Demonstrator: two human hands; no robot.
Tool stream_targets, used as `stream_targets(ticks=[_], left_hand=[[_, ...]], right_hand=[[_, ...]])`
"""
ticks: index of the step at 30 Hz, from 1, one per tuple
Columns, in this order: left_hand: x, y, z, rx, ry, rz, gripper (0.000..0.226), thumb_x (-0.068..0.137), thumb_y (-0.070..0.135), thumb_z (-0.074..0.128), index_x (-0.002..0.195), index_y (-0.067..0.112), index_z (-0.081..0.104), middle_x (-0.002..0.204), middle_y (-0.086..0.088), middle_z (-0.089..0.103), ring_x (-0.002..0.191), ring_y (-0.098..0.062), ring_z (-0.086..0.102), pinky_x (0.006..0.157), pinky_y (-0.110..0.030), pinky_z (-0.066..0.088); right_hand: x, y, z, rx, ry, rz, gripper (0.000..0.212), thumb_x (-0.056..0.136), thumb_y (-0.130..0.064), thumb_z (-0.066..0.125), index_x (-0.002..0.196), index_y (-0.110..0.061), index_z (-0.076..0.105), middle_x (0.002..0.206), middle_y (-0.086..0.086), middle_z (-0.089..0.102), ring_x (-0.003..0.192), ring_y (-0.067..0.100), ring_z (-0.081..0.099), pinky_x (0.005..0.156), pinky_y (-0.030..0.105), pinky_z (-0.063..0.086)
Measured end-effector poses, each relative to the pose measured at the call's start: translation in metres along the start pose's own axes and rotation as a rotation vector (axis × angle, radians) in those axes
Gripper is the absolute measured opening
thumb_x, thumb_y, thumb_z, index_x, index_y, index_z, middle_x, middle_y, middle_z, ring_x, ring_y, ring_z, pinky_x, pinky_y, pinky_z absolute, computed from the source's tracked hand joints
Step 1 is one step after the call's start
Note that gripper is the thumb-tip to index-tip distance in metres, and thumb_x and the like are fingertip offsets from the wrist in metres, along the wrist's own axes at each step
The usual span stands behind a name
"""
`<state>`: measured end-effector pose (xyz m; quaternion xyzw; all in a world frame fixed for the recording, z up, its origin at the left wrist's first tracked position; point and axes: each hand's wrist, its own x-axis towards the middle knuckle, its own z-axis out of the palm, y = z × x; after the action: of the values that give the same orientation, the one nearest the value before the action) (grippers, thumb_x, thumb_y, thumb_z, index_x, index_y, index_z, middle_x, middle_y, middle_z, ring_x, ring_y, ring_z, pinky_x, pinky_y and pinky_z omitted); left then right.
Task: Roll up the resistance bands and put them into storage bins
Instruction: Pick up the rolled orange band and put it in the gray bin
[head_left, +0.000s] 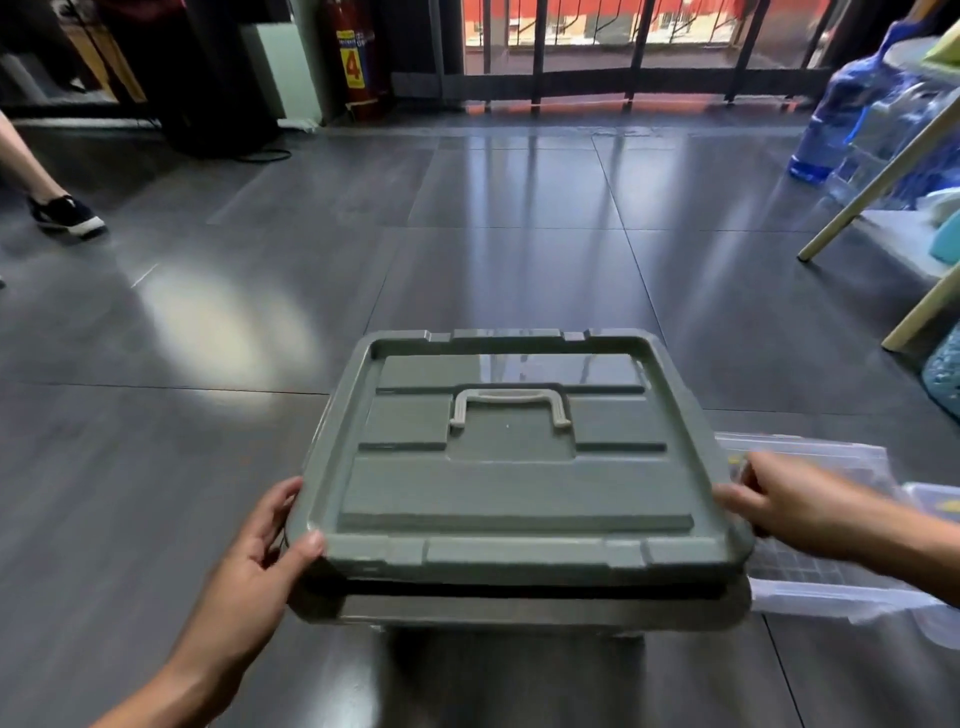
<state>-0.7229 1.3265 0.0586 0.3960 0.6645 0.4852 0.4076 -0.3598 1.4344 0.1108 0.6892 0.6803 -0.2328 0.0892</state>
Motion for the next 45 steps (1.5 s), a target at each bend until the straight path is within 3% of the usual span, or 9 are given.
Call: stream_targets(ticks=[8,11,15,19,24,27,35,40,45], left_hand=[[-0.004,-0.019,0.0,0.13,0.142,0.064,0.039,0.086,-0.001,0.055,0.096,0.036,0.051,0.109,-0.003,0.056,0.099,-0.018,0.053,0.076,-0.016,0.045],[-0.001,-0.029,0.0,0.161,0.186,0.062,0.036,0.085,-0.007,0.055,0.089,0.028,0.049,0.102,-0.012,0.056,0.087,-0.02,0.053,0.063,-0.001,0.043],[0.009,-0.03,-0.003,0.083,0.164,-0.08,0.023,0.081,0.011,0.068,0.091,0.023,0.05,0.1,-0.012,0.055,0.087,-0.02,0.051,0.07,-0.017,0.043],[0.049,-0.015,-0.01,-0.147,-0.005,-0.42,0.05,0.082,0.044,0.053,0.116,0.007,0.053,0.104,-0.013,0.063,0.091,-0.026,0.059,0.079,-0.037,0.048],[0.084,-0.001,-0.01,-0.123,-0.154,-0.613,0.053,0.068,0.046,0.061,0.103,0.007,0.066,0.101,-0.018,0.07,0.082,-0.028,0.069,0.082,-0.042,0.055],[0.091,0.001,-0.011,0.011,-0.12,-0.6,0.057,0.063,0.044,0.066,0.104,0.004,0.066,0.108,-0.021,0.067,0.101,-0.034,0.06,0.099,-0.049,0.042],[0.097,0.011,-0.004,0.248,0.006,-0.346,0.035,0.081,0.02,0.067,0.103,-0.005,0.056,0.095,-0.021,0.063,0.074,-0.025,0.057,0.065,-0.035,0.047],[0.093,0.007,0.006,0.205,0.014,-0.291,0.022,0.089,0.013,0.058,0.105,-0.002,0.054,0.087,-0.019,0.064,0.068,-0.025,0.058,0.046,-0.026,0.051],[0.091,0.003,0.008,0.284,0.078,-0.181,0.021,0.089,0.014,0.058,0.107,0.004,0.057,0.084,-0.012,0.063,0.071,-0.027,0.058,0.062,-0.034,0.05]], right_hand=[[-0.012,0.016,0.02,-0.025,-0.037,-0.017,0.027,0.093,-0.041,0.04,0.075,-0.021,0.036,0.076,-0.004,0.054,0.077,0.02,0.051,0.069,0.03,0.04],[-0.012,0.02,0.021,-0.025,-0.092,0.001,0.027,0.094,-0.041,0.039,0.076,-0.021,0.038,0.077,-0.007,0.054,0.08,0.018,0.052,0.071,0.028,0.04],[0.0,0.02,0.025,-0.028,-0.037,0.013,0.042,0.091,-0.056,0.031,0.075,-0.019,0.041,0.075,-0.004,0.054,0.076,0.019,0.053,0.071,0.033,0.041],[0.028,0.012,0.025,0.528,0.089,0.089,0.044,0.086,-0.05,0.048,0.093,-0.007,0.041,0.088,0.009,0.052,0.074,0.018,0.049,0.071,0.035,0.043],[0.037,0.012,0.031,1.078,-0.192,0.228,0.046,0.078,-0.053,0.054,0.098,-0.012,0.062,0.084,0.005,0.069,0.074,0.022,0.063,0.067,0.036,0.054],[0.043,0.021,0.034,1.12,-0.251,0.212,0.06,0.065,-0.055,0.059,0.108,-0.014,0.062,0.104,0.009,0.066,0.085,0.025,0.064,0.061,0.033,0.055],[0.05,0.028,0.029,0.962,-0.185,0.185,0.104,0.011,-0.074,0.075,0.093,-0.01,0.066,0.085,0.008,0.069,0.082,0.023,0.061,0.071,0.032,0.043],[0.054,0.018,0.025,0.72,0.084,0.102,0.049,0.08,-0.047,0.063,0.095,-0.006,0.042,0.088,0.007,0.048,0.077,0.018,0.048,0.062,0.031,0.036],[0.054,0.007,0.03,0.209,0.208,0.046,0.038,0.091,-0.046,0.042,0.095,-0.01,0.032,0.111,0.019,0.051,0.097,0.034,0.052,0.071,0.035,0.035]])
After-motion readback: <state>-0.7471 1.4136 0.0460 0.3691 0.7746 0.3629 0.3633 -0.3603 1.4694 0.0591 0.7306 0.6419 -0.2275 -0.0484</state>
